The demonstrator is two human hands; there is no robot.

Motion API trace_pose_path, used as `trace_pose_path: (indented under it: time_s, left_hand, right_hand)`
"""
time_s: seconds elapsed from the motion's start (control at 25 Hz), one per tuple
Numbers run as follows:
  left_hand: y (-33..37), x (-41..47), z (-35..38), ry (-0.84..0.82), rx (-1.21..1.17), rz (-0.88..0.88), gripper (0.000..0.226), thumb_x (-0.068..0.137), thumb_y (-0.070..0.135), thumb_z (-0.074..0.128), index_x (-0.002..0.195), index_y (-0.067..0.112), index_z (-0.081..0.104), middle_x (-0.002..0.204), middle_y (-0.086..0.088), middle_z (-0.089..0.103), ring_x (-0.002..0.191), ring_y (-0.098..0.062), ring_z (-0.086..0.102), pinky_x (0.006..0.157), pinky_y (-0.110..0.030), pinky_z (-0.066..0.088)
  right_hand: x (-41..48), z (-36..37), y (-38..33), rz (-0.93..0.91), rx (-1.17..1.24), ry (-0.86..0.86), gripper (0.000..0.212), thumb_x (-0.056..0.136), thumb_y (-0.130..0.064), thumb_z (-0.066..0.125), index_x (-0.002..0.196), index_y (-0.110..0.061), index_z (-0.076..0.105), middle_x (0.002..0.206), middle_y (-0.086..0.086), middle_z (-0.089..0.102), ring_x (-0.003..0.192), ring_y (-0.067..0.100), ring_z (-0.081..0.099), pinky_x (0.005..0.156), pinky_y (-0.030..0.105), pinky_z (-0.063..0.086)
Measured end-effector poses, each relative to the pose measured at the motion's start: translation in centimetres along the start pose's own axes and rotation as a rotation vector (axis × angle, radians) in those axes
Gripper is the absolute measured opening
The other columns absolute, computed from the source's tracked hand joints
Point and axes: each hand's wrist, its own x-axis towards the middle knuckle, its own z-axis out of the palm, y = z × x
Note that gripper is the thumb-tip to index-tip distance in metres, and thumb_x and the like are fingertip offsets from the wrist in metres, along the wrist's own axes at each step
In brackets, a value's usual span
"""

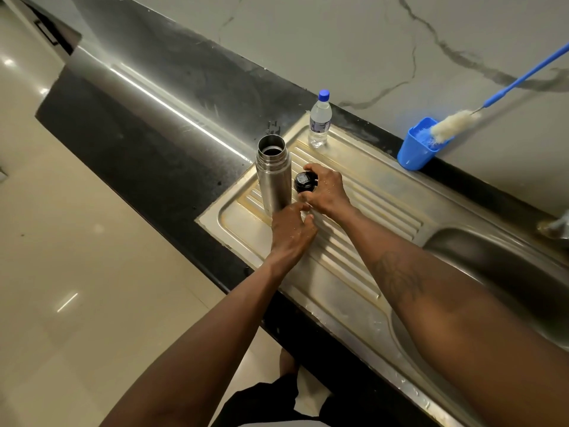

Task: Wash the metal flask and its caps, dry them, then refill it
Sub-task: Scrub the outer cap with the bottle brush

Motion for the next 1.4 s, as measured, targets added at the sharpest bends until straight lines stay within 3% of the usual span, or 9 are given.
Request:
trace_pose_path:
  time_s: [0.24, 0.44, 0.64, 0.76, 0.92, 1.12, 1.16, 1.24, 1.4]
  left_hand:
    - [-0.1, 0.3, 1.1, -0.044, 0.032, 0.020, 0.026, 0.095, 0.021, 0.065, 0.119, 0.015, 0.074, 0.106, 0.002, 0.069, 0.096, -0.009, 0.063, 0.076, -0.010, 0.043]
    - [1.2, 0.3, 2.5, -0.061, 0.038, 0.092, 0.031, 0.092, 0.018, 0.065, 0.121, 0.010, 0.074, 0.108, -0.008, 0.075, 0.090, -0.013, 0.067, 0.084, -0.035, 0.061]
    - [5.4, -1.6, 6.7, -0.098, 0.091, 0.124, 0.029, 0.090, 0.017, 0.069, 0.117, 0.010, 0.077, 0.100, -0.010, 0.077, 0.086, -0.016, 0.066, 0.085, -0.024, 0.050]
    - [8.1, -3.7, 10.6, -0.222, 0.097, 0.156, 0.029, 0.089, 0.020, 0.069, 0.117, 0.013, 0.076, 0.109, -0.009, 0.076, 0.102, -0.022, 0.070, 0.097, -0.033, 0.053]
    - [10.8, -6.8, 15.7, -0.379, 0.139, 0.221, 0.033, 0.086, 0.020, 0.073, 0.118, 0.014, 0.076, 0.113, -0.009, 0.077, 0.107, -0.023, 0.071, 0.096, -0.034, 0.057]
    - [11.4, -9.9, 19.9, -0.537, 0.269, 0.258, 0.020, 0.083, 0.009, 0.069, 0.100, 0.012, 0.079, 0.093, -0.008, 0.077, 0.084, -0.024, 0.070, 0.072, -0.022, 0.056]
    - [11.2, -10.2, 20.3, -0.549, 0.288, 0.262, 0.011, 0.082, 0.010, 0.070, 0.090, 0.011, 0.076, 0.084, -0.006, 0.074, 0.075, -0.020, 0.066, 0.060, -0.012, 0.047]
    - [10.6, -10.8, 20.8, -0.576, 0.289, 0.249, 0.007, 0.081, 0.011, 0.072, 0.078, 0.012, 0.066, 0.070, 0.001, 0.063, 0.063, -0.016, 0.056, 0.048, -0.010, 0.037]
    - [8.8, -10.9, 22.2, -0.619, 0.327, 0.183, 0.023, 0.077, 0.021, 0.079, 0.096, 0.010, 0.073, 0.086, -0.003, 0.071, 0.081, -0.021, 0.067, 0.054, -0.010, 0.033]
  right_hand:
    - [-0.7, -1.4, 1.4, 0.063, 0.022, -0.041, 0.091, 0.058, -0.016, 0.096, 0.140, -0.019, 0.058, 0.123, 0.009, 0.068, 0.113, 0.019, 0.064, 0.099, 0.035, 0.055]
    - [-3.7, -4.6, 4.4, 0.117, 0.037, 0.031, 0.072, 0.068, -0.026, 0.092, 0.134, -0.021, 0.063, 0.122, 0.005, 0.070, 0.114, 0.016, 0.064, 0.100, 0.037, 0.056]
    - [-8.9, -9.5, 8.3, 0.171, 0.057, 0.147, 0.054, 0.078, -0.027, 0.085, 0.128, -0.018, 0.067, 0.121, 0.000, 0.071, 0.113, 0.014, 0.065, 0.100, 0.035, 0.055]
    - [-12.3, -12.8, 11.5, 0.243, 0.032, 0.233, 0.049, 0.079, -0.025, 0.086, 0.124, -0.018, 0.070, 0.118, 0.001, 0.073, 0.110, 0.014, 0.067, 0.098, 0.033, 0.056]
    - [-17.2, -16.5, 16.5, 0.387, -0.003, 0.290, 0.041, 0.079, -0.016, 0.082, 0.119, -0.019, 0.072, 0.111, 0.001, 0.075, 0.100, 0.013, 0.069, 0.090, 0.026, 0.056]
    - [-23.2, -17.3, 21.8, 0.545, -0.048, 0.157, 0.046, 0.076, -0.008, 0.071, 0.120, -0.021, 0.073, 0.114, -0.002, 0.073, 0.107, 0.012, 0.067, 0.087, 0.018, 0.049]
    - [-23.9, -17.0, 22.7, 0.563, -0.045, 0.125, 0.046, 0.076, -0.010, 0.073, 0.121, -0.019, 0.072, 0.117, 0.000, 0.073, 0.109, 0.013, 0.067, 0.090, 0.020, 0.050]
    - [-25.0, -16.2, 23.7, 0.590, -0.054, 0.060, 0.049, 0.077, -0.018, 0.078, 0.125, -0.017, 0.071, 0.122, 0.004, 0.072, 0.114, 0.017, 0.066, 0.097, 0.025, 0.051]
    - [-25.3, -14.3, 24.4, 0.540, -0.128, -0.115, 0.066, 0.075, -0.035, 0.085, 0.136, -0.023, 0.064, 0.133, 0.004, 0.066, 0.119, 0.024, 0.063, 0.097, 0.033, 0.053]
